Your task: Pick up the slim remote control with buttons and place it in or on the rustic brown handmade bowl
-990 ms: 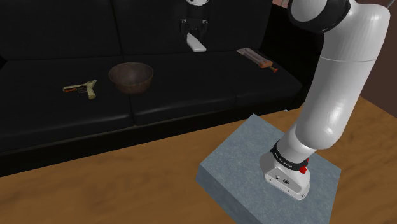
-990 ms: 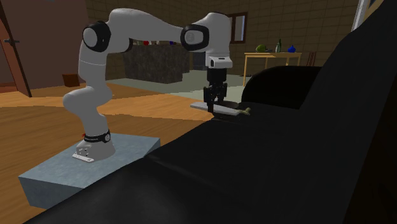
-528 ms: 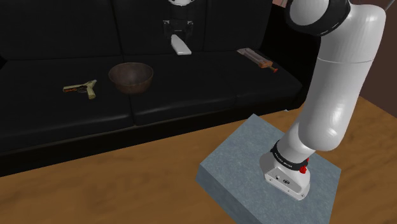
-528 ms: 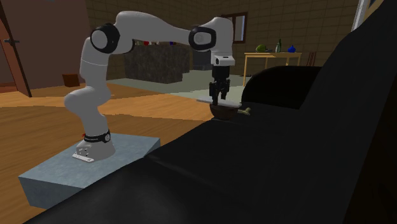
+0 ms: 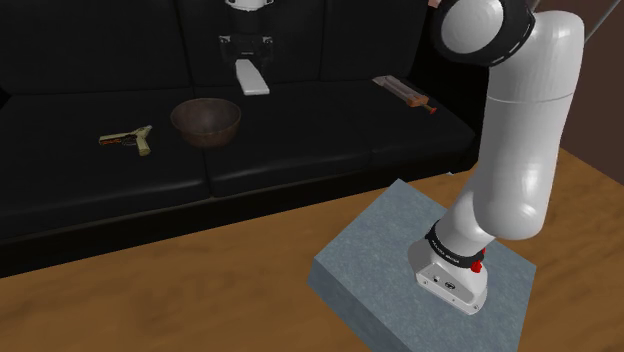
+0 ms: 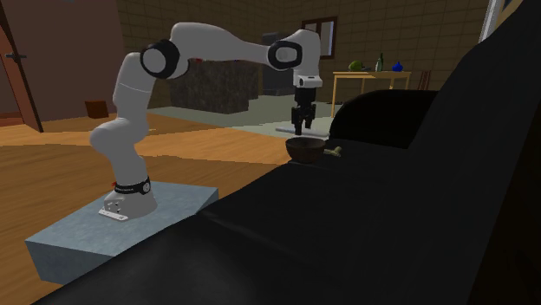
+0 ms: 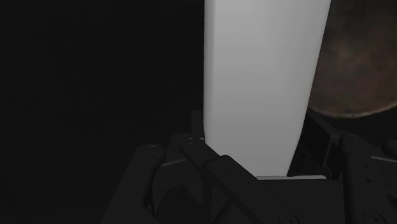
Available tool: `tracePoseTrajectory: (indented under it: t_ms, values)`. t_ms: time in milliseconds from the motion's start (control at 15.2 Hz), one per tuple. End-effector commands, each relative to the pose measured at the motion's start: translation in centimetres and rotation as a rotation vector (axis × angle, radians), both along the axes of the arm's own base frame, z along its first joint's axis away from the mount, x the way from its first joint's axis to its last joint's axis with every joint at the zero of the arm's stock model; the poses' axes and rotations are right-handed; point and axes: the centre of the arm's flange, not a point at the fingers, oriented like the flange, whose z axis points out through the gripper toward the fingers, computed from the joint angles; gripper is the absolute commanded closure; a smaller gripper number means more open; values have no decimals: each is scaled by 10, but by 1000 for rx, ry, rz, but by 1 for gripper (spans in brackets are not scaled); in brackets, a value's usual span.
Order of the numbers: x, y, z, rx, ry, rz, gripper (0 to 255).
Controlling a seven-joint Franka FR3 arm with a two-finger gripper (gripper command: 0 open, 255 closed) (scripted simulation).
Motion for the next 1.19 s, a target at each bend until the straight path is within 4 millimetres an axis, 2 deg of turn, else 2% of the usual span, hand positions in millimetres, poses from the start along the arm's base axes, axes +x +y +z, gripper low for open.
tracePoseTrajectory:
  t_ms: [0, 528, 1122]
  values:
    - [1, 25, 2, 0, 0, -1, 255]
    - [8, 135, 3, 0, 0, -1, 255]
    - [8, 135, -45, 0, 0, -1, 255]
